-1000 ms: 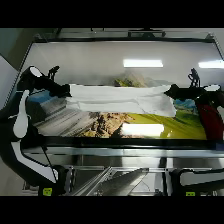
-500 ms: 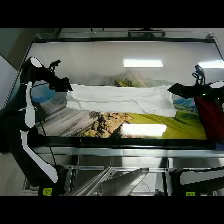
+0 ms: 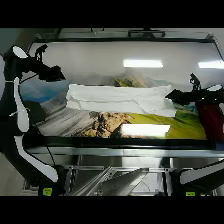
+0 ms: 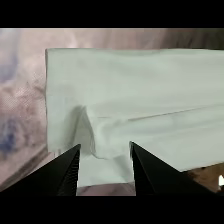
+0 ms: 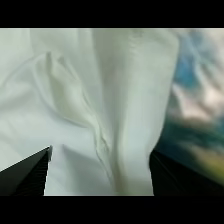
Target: Fold the shirts.
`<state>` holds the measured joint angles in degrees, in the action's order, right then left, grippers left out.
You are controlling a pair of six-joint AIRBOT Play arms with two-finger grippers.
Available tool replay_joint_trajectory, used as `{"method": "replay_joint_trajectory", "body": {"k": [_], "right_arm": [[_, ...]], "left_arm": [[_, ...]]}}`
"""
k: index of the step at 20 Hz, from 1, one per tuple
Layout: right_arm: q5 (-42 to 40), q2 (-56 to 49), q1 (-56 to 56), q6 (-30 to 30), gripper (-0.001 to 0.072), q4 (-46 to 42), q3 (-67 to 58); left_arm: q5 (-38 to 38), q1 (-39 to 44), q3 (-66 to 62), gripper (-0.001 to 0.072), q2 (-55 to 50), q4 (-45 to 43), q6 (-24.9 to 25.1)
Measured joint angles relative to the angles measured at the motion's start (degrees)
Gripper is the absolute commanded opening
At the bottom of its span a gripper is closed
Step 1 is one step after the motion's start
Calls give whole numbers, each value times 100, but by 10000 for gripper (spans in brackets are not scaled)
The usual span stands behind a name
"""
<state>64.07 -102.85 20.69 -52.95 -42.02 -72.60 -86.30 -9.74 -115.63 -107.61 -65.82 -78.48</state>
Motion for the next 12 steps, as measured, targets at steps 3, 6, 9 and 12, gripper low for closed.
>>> {"method": "replay_joint_trajectory", "body": {"k": [3, 6, 9, 12], "right_arm": [[151, -221, -107, 251, 107, 365, -26], [177, -304, -251, 387, 23, 535, -166], [433, -295, -334, 356, 23, 695, -481], [881, -70, -365, 96, 23, 763, -955]], "left_arm": [[103, 216, 4, 55, 98, 140, -4], [420, 577, 251, 19, 131, 522, 55], [1067, 1150, 765, 19, 87, 890, 197], [1720, 1895, 1174, 13, -247, 1314, 247]]}}
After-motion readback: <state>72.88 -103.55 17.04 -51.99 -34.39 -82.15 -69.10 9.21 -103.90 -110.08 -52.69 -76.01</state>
